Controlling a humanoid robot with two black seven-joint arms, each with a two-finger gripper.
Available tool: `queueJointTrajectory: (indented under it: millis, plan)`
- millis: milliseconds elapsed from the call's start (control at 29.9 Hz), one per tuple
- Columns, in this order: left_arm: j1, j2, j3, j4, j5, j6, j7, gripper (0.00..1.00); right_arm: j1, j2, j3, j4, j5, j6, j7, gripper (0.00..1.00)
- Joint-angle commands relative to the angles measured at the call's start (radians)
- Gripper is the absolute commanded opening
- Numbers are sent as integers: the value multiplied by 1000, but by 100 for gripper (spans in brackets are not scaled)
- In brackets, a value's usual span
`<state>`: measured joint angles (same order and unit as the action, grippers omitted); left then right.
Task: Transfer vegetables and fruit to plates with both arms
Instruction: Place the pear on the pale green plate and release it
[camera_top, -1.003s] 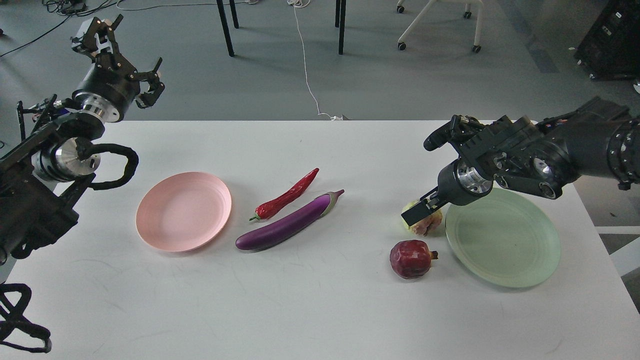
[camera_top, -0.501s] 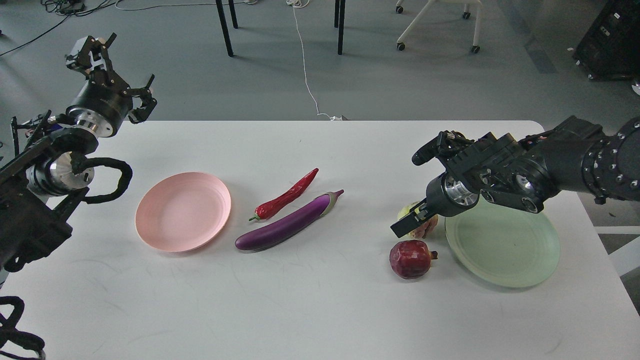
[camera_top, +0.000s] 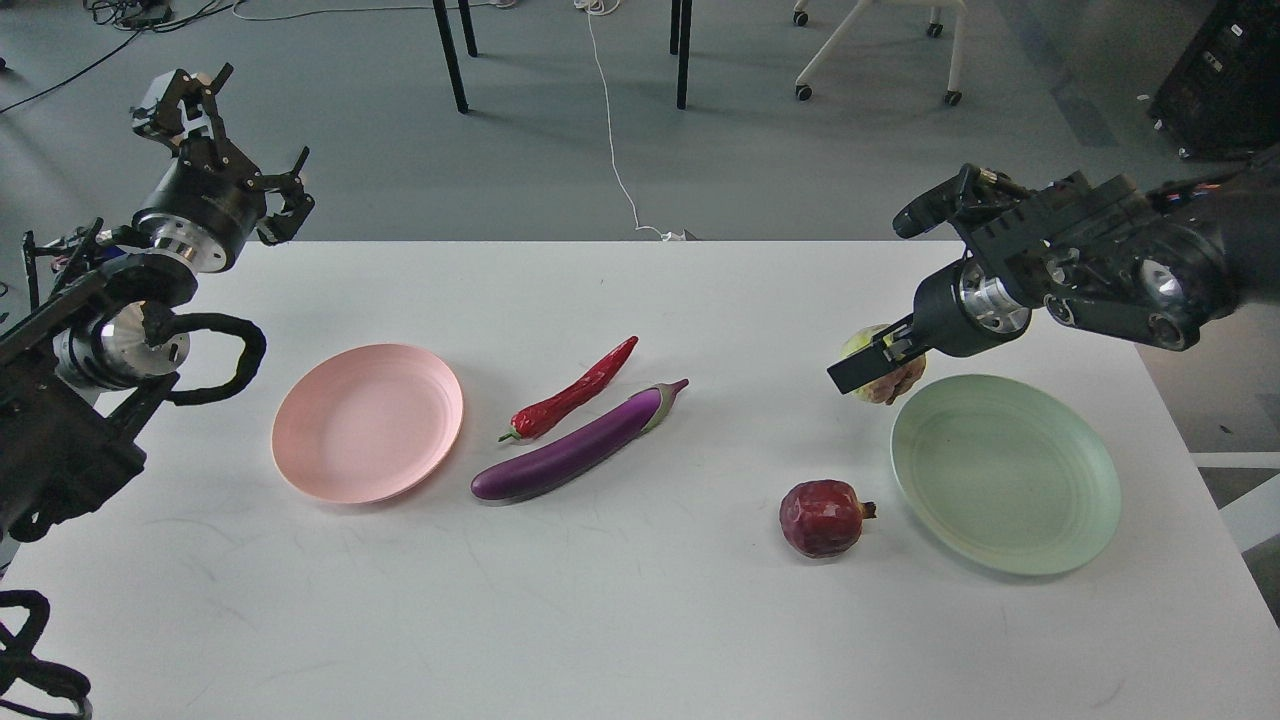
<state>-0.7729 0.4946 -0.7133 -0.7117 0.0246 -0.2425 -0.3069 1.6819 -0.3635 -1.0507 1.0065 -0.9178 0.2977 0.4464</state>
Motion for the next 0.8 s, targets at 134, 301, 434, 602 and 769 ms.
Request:
queueJointTrajectory:
  millis: [134, 301, 434, 602, 769]
  plan:
    - [1, 1, 0, 0, 0, -5, 0, 98, -70, -179, 1, 49, -184, -2, -2, 67]
    - [3, -2, 2, 0, 0, -5, 2, 98, -113, -193, 3, 40, -184, -8, -6, 81]
    - [3, -4, 2, 0, 1, -5, 2, 98, -120, -192, 18, 37, -182, -9, -11, 96]
    - [3, -5, 2, 0, 1, -5, 2, 98, -116, -183, 38, 37, -177, 1, -12, 99]
    - [3, -5, 0, 0, 1, -6, 2, 98, -90, -158, 44, 41, -173, 3, -11, 99]
